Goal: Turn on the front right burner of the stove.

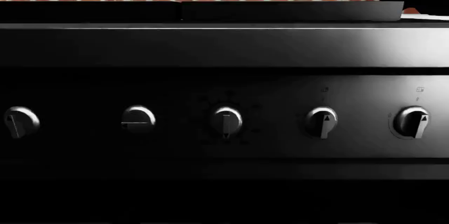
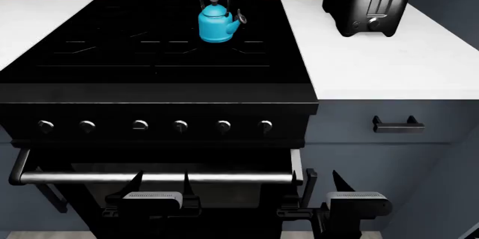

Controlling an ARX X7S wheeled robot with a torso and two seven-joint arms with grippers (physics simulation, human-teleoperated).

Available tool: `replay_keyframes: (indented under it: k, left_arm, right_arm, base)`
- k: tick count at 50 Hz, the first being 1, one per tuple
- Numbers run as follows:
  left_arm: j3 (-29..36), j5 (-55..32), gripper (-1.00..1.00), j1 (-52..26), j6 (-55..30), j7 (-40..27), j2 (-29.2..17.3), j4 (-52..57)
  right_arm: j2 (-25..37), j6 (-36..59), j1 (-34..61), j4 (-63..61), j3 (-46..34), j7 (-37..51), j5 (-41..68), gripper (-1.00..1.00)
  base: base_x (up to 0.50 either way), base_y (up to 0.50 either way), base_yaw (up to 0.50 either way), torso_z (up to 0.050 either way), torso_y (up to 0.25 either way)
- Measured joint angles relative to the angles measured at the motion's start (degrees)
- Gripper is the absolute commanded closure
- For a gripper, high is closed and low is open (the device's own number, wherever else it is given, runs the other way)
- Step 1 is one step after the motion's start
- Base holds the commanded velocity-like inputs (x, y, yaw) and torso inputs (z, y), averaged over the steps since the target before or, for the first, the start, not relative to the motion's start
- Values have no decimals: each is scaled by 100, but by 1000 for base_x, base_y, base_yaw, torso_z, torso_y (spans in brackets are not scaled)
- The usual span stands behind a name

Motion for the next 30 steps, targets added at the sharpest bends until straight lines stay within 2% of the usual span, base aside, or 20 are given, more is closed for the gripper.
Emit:
replay_keyframes:
  k: [12, 30]
  left_arm:
    - [137, -242, -100, -25, -96, -68, -146, -15]
    - [339, -519, -100, -61, -331, -219, -346, -1]
  right_arm:
    - [130, 47, -19, -117, -213, 154, 164, -100]
    - [350, 92, -18, -234, -472, 366, 360, -100]
  base:
    - [0, 0, 0, 0, 0]
    - [0, 0, 0, -48, 0]
